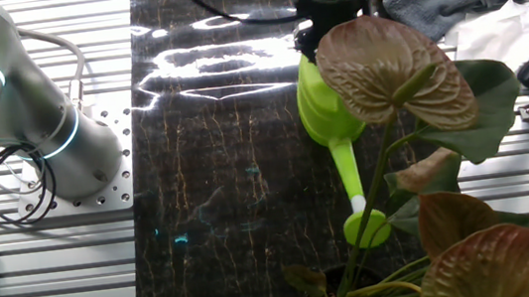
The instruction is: Water the plant
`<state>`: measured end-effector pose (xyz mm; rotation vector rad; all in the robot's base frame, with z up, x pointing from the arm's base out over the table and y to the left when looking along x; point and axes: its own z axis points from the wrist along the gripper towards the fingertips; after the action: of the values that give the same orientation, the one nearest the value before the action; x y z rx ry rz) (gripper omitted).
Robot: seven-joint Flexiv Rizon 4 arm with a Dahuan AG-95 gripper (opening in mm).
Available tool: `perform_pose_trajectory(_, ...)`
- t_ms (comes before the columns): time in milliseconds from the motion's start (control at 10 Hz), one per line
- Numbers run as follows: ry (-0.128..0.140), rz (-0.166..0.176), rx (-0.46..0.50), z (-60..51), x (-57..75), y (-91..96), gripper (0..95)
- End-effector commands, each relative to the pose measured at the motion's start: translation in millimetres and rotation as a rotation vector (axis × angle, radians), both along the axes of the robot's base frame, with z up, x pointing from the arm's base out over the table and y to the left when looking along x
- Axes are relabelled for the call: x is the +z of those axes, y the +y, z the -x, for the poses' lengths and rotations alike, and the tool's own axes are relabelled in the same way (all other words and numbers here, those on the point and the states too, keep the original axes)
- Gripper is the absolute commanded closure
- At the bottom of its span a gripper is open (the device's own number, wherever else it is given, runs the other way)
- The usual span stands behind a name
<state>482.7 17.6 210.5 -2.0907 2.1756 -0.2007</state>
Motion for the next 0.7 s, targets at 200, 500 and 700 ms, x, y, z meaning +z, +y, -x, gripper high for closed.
perform_pose_trajectory(200, -0.006, -0.022, -0.013, 0.1, 0.9, -1.1, 95.0)
perform_pose_trajectory(500, -0.018, -0.031, -0.001, 1.7, 2.5, -3.3, 95.0)
perform_pose_trajectory(700, -0.026, -0.046, 0.003, 4.7, 2.5, -7.9, 95.0)
